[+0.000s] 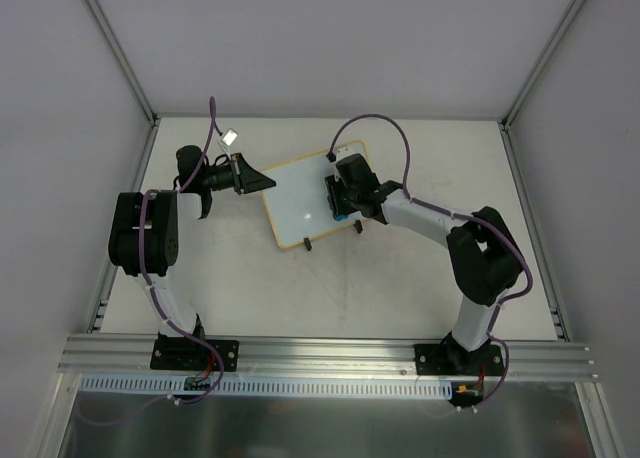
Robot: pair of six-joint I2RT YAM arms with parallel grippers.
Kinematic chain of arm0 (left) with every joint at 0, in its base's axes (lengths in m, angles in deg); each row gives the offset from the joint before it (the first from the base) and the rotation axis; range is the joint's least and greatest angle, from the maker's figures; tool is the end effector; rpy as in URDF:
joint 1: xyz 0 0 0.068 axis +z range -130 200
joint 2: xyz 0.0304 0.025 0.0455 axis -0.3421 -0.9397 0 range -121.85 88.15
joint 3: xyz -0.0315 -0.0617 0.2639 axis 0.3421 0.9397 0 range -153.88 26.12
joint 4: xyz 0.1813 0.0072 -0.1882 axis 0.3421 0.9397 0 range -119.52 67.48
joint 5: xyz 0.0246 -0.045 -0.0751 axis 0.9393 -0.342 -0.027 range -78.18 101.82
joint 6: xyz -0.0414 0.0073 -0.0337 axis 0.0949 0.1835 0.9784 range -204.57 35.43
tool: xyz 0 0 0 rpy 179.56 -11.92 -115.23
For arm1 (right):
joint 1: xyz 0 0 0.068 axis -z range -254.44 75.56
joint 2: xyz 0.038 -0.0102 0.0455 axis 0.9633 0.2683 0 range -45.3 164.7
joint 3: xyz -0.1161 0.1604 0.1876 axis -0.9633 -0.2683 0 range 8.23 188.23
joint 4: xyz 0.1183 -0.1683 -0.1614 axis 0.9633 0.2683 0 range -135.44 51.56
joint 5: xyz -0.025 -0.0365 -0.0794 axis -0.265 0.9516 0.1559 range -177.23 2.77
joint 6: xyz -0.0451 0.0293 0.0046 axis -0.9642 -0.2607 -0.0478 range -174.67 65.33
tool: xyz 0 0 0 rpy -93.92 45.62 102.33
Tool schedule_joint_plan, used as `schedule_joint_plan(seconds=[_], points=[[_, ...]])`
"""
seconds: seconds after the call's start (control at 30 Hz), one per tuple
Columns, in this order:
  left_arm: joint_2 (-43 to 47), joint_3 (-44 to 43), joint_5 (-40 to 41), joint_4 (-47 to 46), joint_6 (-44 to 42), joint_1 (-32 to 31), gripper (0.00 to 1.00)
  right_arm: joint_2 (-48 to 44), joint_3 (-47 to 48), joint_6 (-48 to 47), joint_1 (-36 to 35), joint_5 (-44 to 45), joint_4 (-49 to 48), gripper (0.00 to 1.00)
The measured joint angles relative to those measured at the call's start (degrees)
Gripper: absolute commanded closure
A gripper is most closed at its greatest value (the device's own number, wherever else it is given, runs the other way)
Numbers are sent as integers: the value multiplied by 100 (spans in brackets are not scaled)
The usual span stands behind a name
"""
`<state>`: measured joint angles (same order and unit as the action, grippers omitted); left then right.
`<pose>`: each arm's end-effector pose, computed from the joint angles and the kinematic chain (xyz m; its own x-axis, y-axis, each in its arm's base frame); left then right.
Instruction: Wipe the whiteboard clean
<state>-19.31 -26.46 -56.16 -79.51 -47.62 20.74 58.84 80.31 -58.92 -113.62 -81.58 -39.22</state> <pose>0.3767 -0.0281 0.1921 -0.6204 -0.2332 -0.7488 0.6831 0.3084 -0.6620 0.3199 0.2562 0.2224 -0.4366 -0.4511 -0.7784 -0.6030 0.7889 -0.1189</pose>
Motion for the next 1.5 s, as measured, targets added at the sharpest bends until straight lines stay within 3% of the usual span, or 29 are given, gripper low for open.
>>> schedule_joint_plan(seconds=[0.27, 0.57, 1.07, 1.5], points=[[0, 0, 0, -2, -20, 0, 100, -293, -911, 197, 0, -9, -382, 99], [0, 0, 0, -4, -26, 0, 100, -304, -837, 208, 0, -13, -299, 100], [0, 0, -7, -4, -26, -2, 100, 487, 1504, 81, 50, -205, 131, 100], [0, 0, 7, 7, -15, -2, 100, 901, 2253, 61, 306, -533, 636, 100]])
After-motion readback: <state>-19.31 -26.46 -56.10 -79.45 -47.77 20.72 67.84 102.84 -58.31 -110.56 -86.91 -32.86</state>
